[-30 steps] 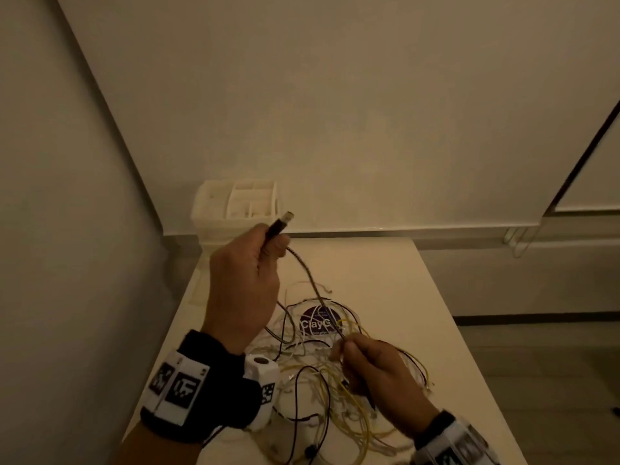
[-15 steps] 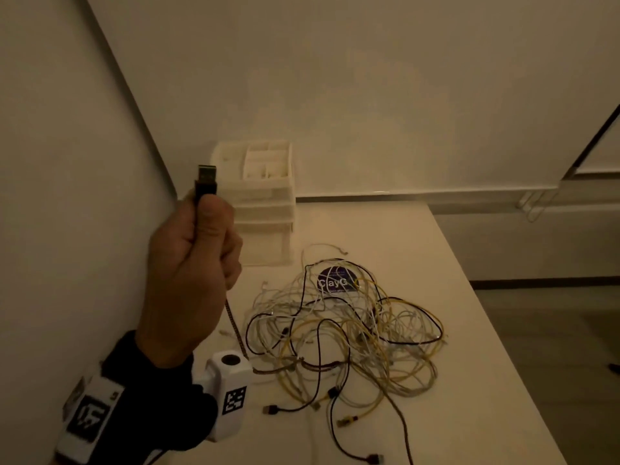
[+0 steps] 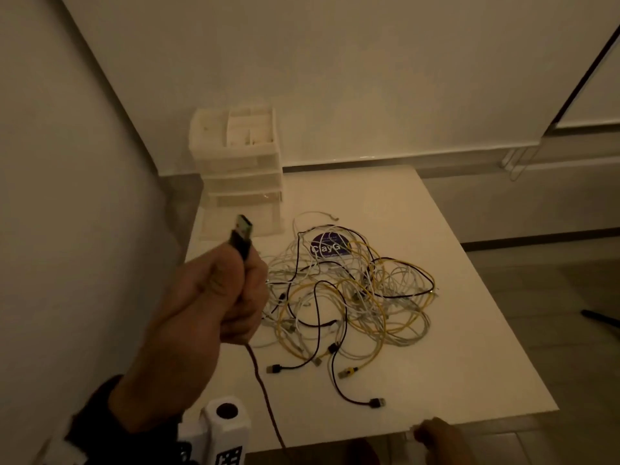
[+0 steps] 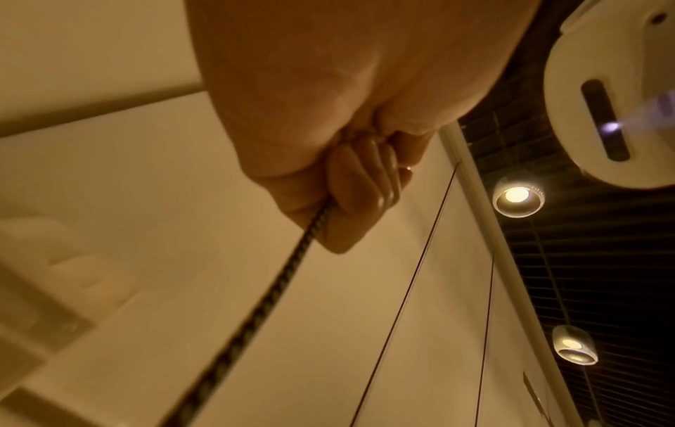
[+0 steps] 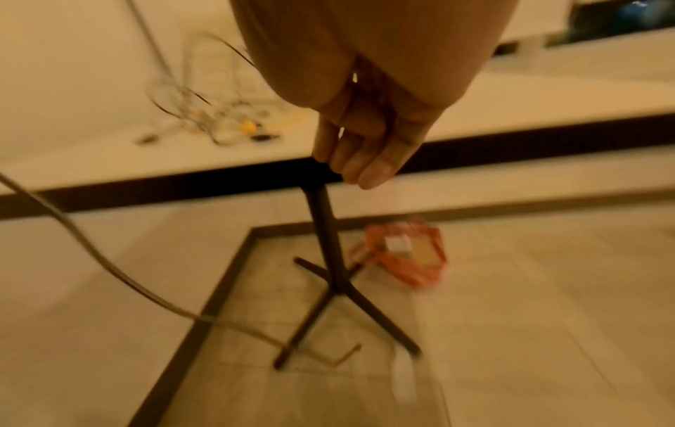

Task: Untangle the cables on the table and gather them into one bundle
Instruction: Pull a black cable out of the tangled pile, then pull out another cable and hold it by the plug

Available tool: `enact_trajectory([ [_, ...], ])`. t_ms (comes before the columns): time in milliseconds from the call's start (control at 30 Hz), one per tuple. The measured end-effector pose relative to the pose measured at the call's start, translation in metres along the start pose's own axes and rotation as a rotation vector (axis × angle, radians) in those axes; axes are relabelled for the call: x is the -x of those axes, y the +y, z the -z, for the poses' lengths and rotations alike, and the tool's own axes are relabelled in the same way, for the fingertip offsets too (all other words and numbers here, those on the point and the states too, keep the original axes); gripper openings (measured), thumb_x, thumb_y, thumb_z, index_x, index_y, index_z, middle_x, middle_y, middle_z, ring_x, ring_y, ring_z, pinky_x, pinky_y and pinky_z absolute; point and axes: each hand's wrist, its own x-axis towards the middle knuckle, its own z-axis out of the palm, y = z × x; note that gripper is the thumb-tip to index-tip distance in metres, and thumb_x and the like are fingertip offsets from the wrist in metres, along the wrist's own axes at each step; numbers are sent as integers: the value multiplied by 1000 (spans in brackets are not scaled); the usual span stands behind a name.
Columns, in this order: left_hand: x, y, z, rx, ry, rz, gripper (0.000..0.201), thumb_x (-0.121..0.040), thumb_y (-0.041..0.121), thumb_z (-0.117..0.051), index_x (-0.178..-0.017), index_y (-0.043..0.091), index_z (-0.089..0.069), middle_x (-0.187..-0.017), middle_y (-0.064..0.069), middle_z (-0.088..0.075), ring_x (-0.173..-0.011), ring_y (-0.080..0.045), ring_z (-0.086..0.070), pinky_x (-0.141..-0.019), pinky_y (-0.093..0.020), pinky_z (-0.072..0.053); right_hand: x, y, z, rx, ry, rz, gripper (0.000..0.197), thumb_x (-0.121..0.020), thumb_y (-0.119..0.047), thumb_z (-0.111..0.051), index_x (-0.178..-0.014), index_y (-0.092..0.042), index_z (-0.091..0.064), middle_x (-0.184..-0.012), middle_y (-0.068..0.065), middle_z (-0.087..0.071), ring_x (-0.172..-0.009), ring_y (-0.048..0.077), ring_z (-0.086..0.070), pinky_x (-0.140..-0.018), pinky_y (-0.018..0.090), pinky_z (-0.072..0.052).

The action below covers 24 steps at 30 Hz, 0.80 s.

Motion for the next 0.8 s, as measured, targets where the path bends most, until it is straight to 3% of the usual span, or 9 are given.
enact_trajectory([
  [67, 5, -16, -8, 45, -28, 24, 43, -81, 59, -66, -69, 20, -52, -58, 6, -34, -45, -6, -24, -41, -20, -22, 11, -45, 7, 11, 6, 133, 24, -77, -20, -69, -98, -30, -66, -112, -7, -51, -93, 6, -66, -69, 10, -43],
  [100, 7, -21, -11, 59, -38, 28, 41, -81, 58, -66, -69, 22, -52, -58, 6, -33, -45, -7, -24, -42, -20, -23, 10, -69, 2, 21, -11, 227, 20, -77, -22, -60, -93, -33, -61, -104, -7, -47, -89, 11, -64, -64, 15, -43],
  [167, 10, -28, -15, 21, -17, 5, 34, -83, 53, -67, -70, 25, -53, -58, 6, -33, -45, -8, -25, -44, -21, -25, 5, -106, 2, 175, 141, 276, 34, -86, -29, -45, -120, -25, -51, -124, -4, -41, -112, 23, -49, -78, 31, -45],
  [233, 12, -26, -17, -4, 32, -4, 30, -82, 47, -69, -67, 26, -54, -58, 5, -33, -45, -9, -24, -45, -22, -22, -4, -120, 5, 342, 45, 263, 51, -90, -32, -52, -137, -18, -34, -141, 5, -28, -125, 30, -34, -84, 39, -40],
  [400, 8, -21, -11, 1, 186, 3, 40, -87, 44, -55, -57, 21, -40, -54, 0, -23, -45, -13, -15, -42, -24, -15, -8, -140, 8, 387, 60, 249, 30, -104, -23, -29, -130, -13, -40, -139, 9, -36, -125, 28, -38, -96, 43, -42],
  [500, 5, -24, -10, -78, 208, -6, 43, -89, 48, -48, -60, 17, -43, -52, -1, -27, -44, -15, -16, -42, -25, -17, 9, -149, 45, 32, 84, 209, 9, -101, -24, -35, -103, -20, -44, -119, 4, -56, -104, 19, -56, -91, 37, -49],
  [633, -6, -31, -14, -234, 186, 17, 44, -93, 50, -40, -67, 17, -51, -53, 2, -29, -45, -13, -19, -42, -26, -18, 49, -162, 137, -668, 298, 398, 7, -93, -9, -55, -92, -16, -57, -73, 7, -69, -57, 12, -59, -57, 27, -52],
  [733, -24, -36, -21, -274, 210, -35, 44, -98, 49, -38, -78, 14, -57, -55, 1, -28, -45, -10, -21, -43, -22, -21, 74, -179, 202, -1041, 452, 560, 12, -91, 0, -59, -92, -8, -69, -65, 15, -63, -58, 25, -55, -58, 34, -50],
  [800, -38, -37, -25, -278, 236, -66, 37, -100, 41, -38, -88, 16, -62, -57, -6, -25, -46, -13, -20, -42, -24, -21, 83, -191, 231, -1195, 344, 680, 10, -89, -8, -64, -92, -2, -71, -74, 19, -65, -70, 33, -60, -64, 37, -50],
])
